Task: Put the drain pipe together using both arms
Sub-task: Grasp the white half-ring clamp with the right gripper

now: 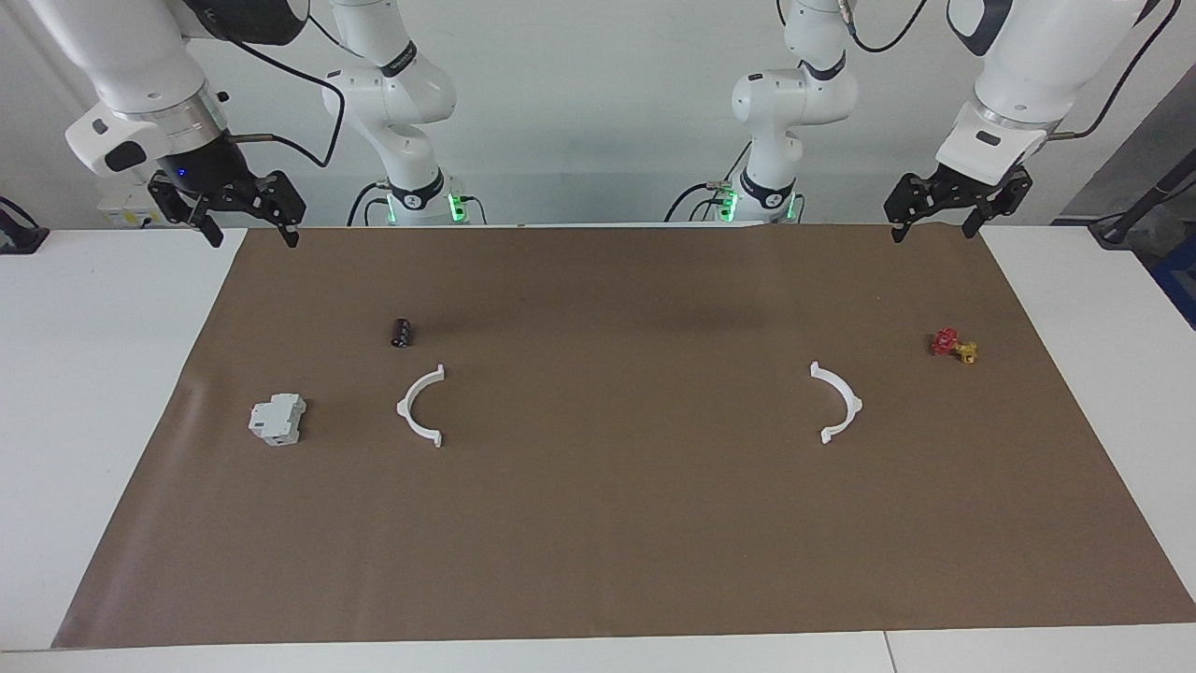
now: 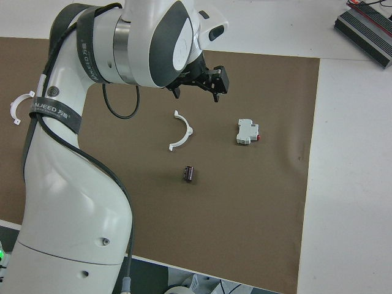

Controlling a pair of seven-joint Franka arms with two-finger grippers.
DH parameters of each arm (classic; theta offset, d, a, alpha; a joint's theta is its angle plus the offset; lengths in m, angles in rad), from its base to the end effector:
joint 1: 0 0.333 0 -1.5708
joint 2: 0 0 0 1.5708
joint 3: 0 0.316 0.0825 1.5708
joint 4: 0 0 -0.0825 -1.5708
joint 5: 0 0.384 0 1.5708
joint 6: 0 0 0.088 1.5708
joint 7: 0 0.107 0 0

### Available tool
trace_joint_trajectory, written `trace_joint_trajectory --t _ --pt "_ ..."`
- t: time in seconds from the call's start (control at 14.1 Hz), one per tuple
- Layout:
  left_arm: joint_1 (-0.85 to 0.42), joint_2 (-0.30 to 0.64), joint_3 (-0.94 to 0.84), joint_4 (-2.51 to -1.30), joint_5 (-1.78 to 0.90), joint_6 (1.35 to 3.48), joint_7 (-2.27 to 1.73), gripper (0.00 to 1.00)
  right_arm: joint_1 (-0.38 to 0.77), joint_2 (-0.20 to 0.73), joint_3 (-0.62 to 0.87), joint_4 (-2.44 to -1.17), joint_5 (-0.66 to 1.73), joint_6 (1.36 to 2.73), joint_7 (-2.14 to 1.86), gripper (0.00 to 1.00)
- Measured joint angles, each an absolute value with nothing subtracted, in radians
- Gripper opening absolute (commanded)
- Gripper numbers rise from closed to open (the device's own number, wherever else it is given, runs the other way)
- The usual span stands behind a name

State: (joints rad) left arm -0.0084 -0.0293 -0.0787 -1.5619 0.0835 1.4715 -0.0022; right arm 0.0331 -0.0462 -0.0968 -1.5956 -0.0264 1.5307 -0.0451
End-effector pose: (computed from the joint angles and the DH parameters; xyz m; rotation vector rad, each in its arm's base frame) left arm 0.5338 -0.0377 0.6366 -3.0497 0.1206 0.0875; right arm 0.5347 -0.0383 0.6344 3.1204 -0.0301 -0.0313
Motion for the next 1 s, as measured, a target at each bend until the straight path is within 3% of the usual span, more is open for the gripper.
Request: trace_joint_trajectory --t 0.57,0.85,1.0 --pt "-0.008 -0.029 -0.079 -1.562 0.083 1.471 -0.002 1.0 0.034 -0.057 -0.091 -1.605 -0.015 1.551 -0.033 1.0" --pt "-0.008 -0.029 -0.079 -1.562 0.083 1.471 -0.002 1.0 0.068 -0.036 -0.085 -1.825 0.028 1.88 -0.032 1.0" --pt "-0.008 -0.029 -0.079 -1.562 0.083 1.471 -0.002 1.0 0.101 0.042 -0.083 -1.907 0.06 2.032 -0.059 1.0"
